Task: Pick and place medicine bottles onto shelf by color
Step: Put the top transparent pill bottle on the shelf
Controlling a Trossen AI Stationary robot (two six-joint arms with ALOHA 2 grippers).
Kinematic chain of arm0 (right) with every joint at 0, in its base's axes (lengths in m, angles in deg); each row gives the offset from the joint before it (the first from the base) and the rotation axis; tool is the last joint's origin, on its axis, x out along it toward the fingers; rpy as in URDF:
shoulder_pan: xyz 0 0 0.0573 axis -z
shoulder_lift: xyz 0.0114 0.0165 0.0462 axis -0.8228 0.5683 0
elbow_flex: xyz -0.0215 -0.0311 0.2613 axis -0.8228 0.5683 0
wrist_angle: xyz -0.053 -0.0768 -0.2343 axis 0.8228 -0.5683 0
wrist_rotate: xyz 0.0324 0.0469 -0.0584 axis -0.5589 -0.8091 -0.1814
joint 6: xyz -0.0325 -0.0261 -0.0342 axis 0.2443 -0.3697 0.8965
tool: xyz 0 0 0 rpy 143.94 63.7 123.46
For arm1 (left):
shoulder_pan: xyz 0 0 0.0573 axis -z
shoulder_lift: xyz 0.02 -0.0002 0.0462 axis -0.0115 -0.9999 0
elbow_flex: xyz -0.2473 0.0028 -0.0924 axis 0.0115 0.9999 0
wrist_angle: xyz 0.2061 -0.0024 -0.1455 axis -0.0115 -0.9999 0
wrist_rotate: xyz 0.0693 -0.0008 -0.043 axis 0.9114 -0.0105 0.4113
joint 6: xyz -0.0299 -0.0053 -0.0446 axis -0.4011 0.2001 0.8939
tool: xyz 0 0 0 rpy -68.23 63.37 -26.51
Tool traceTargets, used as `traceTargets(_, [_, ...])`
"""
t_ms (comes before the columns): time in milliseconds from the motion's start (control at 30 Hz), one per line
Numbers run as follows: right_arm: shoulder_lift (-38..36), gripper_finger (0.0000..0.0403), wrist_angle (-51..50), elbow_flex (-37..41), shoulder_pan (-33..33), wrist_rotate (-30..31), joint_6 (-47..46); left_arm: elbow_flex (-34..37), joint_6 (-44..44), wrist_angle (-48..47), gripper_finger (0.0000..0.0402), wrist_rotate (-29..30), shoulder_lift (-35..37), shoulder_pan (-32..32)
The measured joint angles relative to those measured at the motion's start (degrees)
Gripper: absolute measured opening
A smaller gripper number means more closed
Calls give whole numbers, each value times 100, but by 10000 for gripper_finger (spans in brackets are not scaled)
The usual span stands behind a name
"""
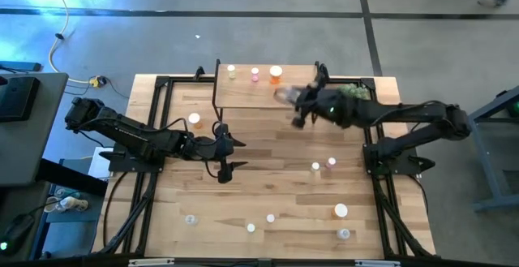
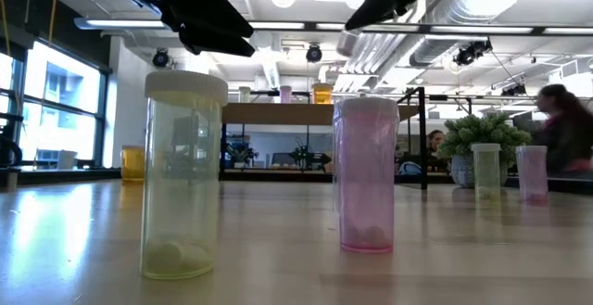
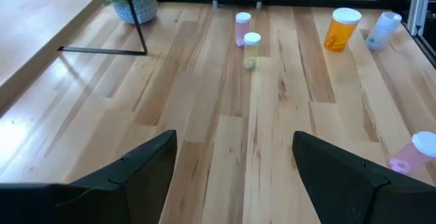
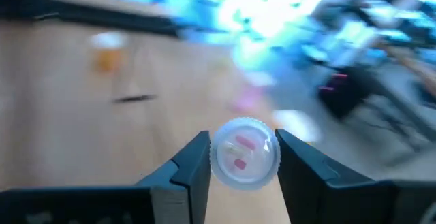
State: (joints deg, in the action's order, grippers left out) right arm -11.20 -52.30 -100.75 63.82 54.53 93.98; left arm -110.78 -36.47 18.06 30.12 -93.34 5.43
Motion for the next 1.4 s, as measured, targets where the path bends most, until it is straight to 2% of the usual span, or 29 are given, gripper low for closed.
traceTargets(100, [-68,124,-14,-98,505,483,-34,0,2,1,282,1,0,0])
traceTargets(167, [-60,124,-376,-332,848,530,-63,0,0,3,282,-1,0,0])
traceTargets(333, [83,124,-1424,-980,1503,-79,-730,0,0,-7,282,-1,0,0])
traceTargets(567, [467,124,-2138,-1456,2102,-745,-1454,0,0,-16,282,-10,0,0])
traceTargets(767, [1053,124,-2545,-1723,2312,-1187,-1602,0,2,-23,282,-17,0,0])
traceTargets(1000, [1425,124,-2559,-1749,2315,-1288,-1614,0,0,-23,282,-18,0,0])
traceTargets(1133, [1559,124,-2609,-1749,2396,-1669,-1770,0,-1,-23,282,-17,0,0])
traceTargets(1400, [1615,124,-2886,-1749,2543,-1722,-1955,0,-56,-23,282,-19,0,0])
